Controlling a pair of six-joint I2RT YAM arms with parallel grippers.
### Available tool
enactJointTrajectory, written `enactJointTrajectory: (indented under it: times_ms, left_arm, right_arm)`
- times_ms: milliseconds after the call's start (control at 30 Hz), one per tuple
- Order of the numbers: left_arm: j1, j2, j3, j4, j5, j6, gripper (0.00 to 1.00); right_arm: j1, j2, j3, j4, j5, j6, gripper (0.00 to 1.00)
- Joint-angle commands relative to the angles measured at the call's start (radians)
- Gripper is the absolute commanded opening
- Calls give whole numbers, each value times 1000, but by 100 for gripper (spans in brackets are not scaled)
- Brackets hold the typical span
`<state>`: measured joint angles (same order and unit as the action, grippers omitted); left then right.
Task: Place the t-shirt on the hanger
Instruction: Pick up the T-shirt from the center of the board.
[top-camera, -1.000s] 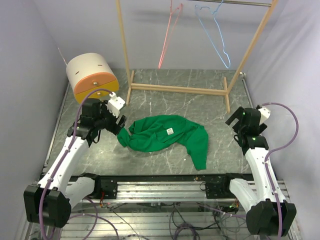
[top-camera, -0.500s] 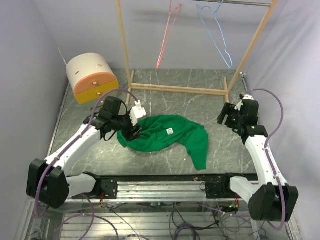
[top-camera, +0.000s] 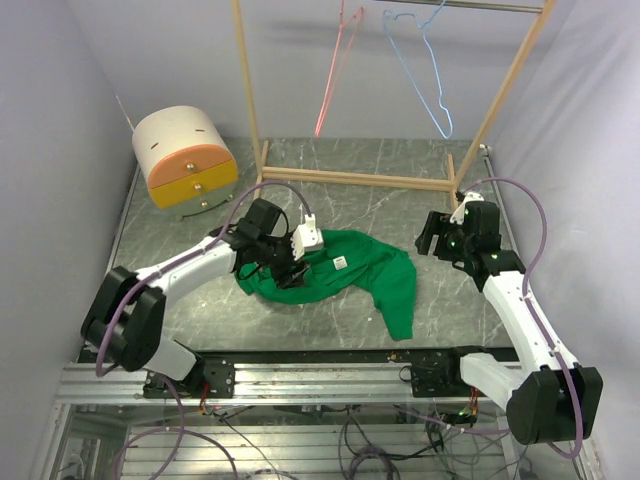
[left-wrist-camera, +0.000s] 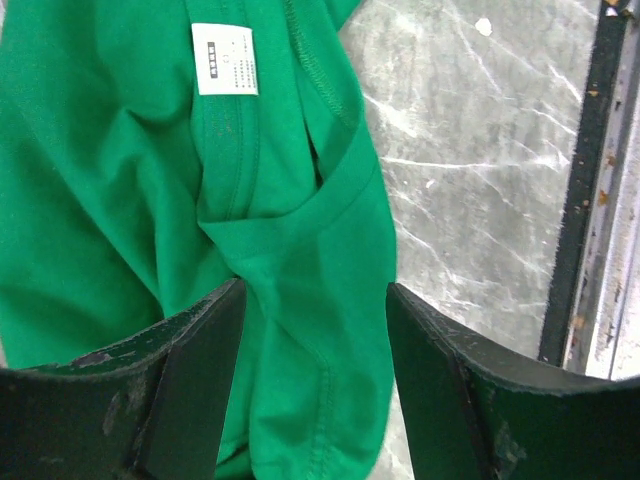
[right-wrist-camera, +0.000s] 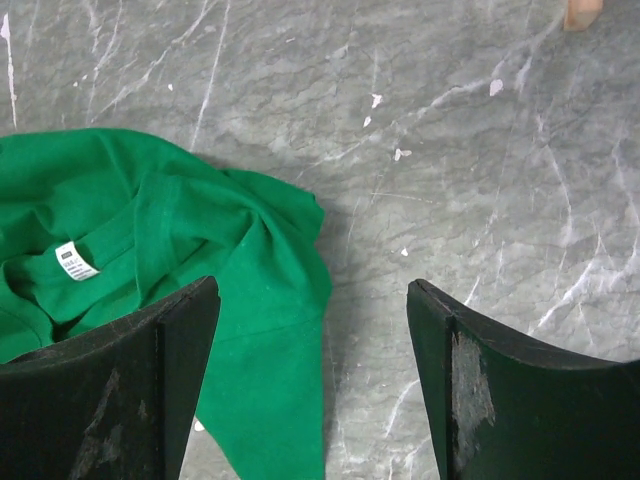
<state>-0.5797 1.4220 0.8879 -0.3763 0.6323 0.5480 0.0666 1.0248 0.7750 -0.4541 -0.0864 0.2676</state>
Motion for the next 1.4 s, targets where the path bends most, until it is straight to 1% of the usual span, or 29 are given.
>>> enactJointTrajectory:
  times_ms: [0, 133, 333, 633, 667, 733, 800, 833, 867, 967, 1100, 1167, 1267, 1333, 1367]
  left_arm:
    - [-8, 90, 62, 87, 10, -2, 69]
    - [-8, 138, 64, 113, 19, 9, 69]
    - [-8, 198, 49, 190, -26, -25, 69]
    - [-7, 273, 116, 159, -71, -42, 68]
    - [-8, 280, 123, 149, -75, -41, 67]
    - [-8, 289, 130, 130, -80, -34, 58]
    - [-8, 288, 131, 112, -76, -28, 43]
    - [-7, 285, 129, 101, -70, -30, 40]
    - [-8, 281, 124, 96, -63, -35, 39]
    - [-8, 257, 106, 78, -44, -53, 43]
    - [-10, 239, 94, 43, -36, -49, 54]
    - [-12, 249, 91, 26, -43, -38, 56]
    - [-12, 270, 89, 28, -52, -39, 54]
    - [-13, 286, 102, 18, -39, -45, 50]
    - [-14, 293, 105, 17, -29, -50, 45]
  right_arm:
    - [10, -27, -14, 13, 27, 30, 76]
    - [11, -16, -5, 6, 32, 23, 76]
    - [11, 21, 20, 13, 22, 16, 77]
    - [10, 36, 21, 35, 11, 30, 77]
    - [10, 40, 25, 37, 13, 29, 77]
    - [10, 48, 31, 37, 13, 26, 77]
    - [11, 57, 37, 40, 12, 25, 77]
    - [11, 60, 39, 41, 11, 24, 77]
    - [10, 60, 41, 42, 10, 24, 78]
    - [13, 66, 41, 45, 7, 19, 78]
    - [12, 68, 32, 54, 2, 22, 78]
    - [12, 65, 23, 62, 0, 29, 78]
    - [12, 62, 15, 68, 0, 34, 78]
    - [13, 59, 14, 65, 1, 34, 78]
    - [14, 55, 14, 61, 3, 35, 78]
